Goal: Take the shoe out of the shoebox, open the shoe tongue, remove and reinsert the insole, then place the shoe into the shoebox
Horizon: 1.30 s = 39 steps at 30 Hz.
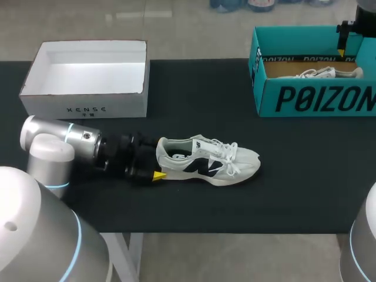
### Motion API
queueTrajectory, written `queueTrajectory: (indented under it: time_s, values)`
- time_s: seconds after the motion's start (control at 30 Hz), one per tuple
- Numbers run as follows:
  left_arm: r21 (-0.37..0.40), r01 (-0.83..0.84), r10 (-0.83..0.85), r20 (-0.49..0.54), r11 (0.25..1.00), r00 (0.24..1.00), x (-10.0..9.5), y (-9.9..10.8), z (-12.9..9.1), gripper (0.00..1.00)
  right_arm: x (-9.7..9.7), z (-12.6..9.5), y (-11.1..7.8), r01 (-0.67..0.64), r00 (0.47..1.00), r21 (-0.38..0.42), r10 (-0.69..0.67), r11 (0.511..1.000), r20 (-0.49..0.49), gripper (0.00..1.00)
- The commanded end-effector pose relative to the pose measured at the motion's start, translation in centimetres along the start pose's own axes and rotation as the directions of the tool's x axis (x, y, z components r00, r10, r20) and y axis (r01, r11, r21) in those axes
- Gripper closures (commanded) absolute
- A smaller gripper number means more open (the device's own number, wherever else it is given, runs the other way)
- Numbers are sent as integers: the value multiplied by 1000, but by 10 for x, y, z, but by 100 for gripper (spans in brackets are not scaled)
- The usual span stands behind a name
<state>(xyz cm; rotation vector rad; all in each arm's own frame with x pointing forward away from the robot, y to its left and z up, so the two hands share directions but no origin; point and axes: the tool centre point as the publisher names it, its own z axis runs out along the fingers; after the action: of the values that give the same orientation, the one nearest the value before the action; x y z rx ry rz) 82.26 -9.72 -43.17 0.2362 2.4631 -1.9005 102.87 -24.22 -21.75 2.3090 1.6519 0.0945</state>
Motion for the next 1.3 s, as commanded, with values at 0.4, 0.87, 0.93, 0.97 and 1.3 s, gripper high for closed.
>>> queueTrajectory:
  time_s: [0.4, 0.87, 0.93, 0.97, 1.3]
  values:
    - [-8, -13, 13, 16, 1000, 1000, 2, -1, -2, 100, 0, 0, -1, 0, 1000, -3, 0, 1000, -1, 0]
    - [-8, -13, 13, 16, 1000, 1000, 2, -1, -2, 100, 0, 0, -1, 0, 1000, -3, 0, 1000, -1, 0]
    - [-8, -13, 13, 16, 1000, 1000, 2, -1, -2, 100, 0, 0, -1, 0, 1000, -3, 0, 1000, -1, 0]
    - [-8, -13, 13, 16, 1000, 1000, 2, -1, -2, 100, 0, 0, -1, 0, 1000, -3, 0, 1000, -1, 0]
    - [-8, -13, 13, 16, 1000, 1000, 2, -1, -2, 100, 15, -7, -17, -12, 999, -19, 13, 1000, 31, 0]
